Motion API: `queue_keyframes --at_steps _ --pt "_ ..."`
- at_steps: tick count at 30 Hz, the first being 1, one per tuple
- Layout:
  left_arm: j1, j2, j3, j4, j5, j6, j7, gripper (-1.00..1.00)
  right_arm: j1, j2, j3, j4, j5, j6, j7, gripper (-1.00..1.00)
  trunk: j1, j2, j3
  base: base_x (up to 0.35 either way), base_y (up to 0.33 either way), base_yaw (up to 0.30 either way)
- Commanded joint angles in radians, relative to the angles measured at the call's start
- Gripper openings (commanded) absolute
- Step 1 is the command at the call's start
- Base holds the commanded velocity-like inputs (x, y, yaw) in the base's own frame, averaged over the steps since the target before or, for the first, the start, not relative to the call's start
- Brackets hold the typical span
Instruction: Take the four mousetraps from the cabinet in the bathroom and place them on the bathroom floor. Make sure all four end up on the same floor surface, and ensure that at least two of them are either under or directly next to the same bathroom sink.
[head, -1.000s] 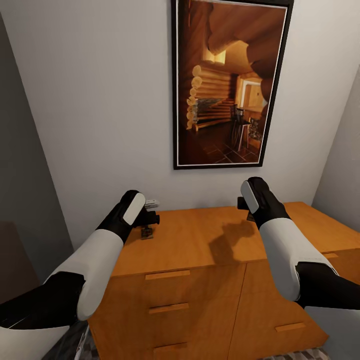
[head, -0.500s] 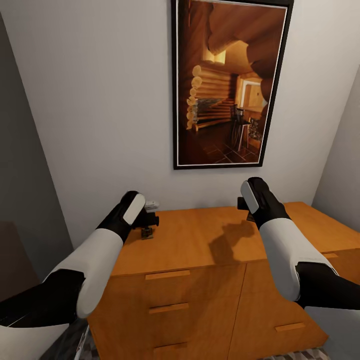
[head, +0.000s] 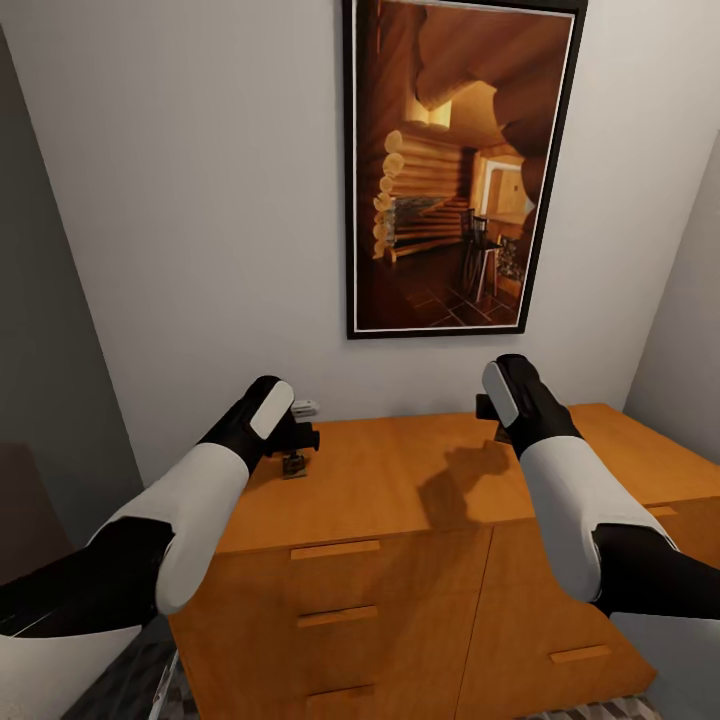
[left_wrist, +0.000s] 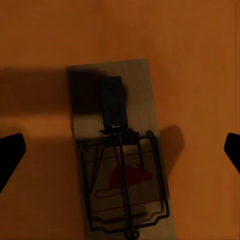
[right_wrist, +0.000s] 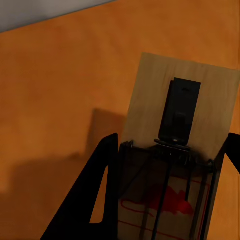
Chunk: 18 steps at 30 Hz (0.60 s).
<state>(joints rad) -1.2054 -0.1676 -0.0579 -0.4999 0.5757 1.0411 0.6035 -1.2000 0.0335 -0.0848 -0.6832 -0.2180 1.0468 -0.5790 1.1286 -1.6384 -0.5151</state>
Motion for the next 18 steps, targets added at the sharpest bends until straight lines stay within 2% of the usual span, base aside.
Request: queue_keyframes --at_steps 1,11,18 --pt "-0.001 0.001 -0.005 0.000 0.011 0.002 0.009 1.00 -0.001 0.000 -0.003 -0.001 -0.012 0.000 -0.010 -1.00 0.000 -0.001 -0.001 0.000 0.000 0.000" --pt "-0.002 -0.001 -0.004 0.008 0.015 0.001 0.010 1.00 -0.001 -0.004 -0.003 -0.001 -0.012 0.000 -0.010 -1.00 0.000 -0.001 -0.001 0.000 0.000 0.000" --pt "-0.010 -0.005 -0.004 0.054 0.015 -0.002 0.021 1.00 0.000 -0.004 -0.003 -0.001 -0.013 0.000 -0.010 -1.00 0.000 -0.001 -0.001 0.000 0.000 0.000"
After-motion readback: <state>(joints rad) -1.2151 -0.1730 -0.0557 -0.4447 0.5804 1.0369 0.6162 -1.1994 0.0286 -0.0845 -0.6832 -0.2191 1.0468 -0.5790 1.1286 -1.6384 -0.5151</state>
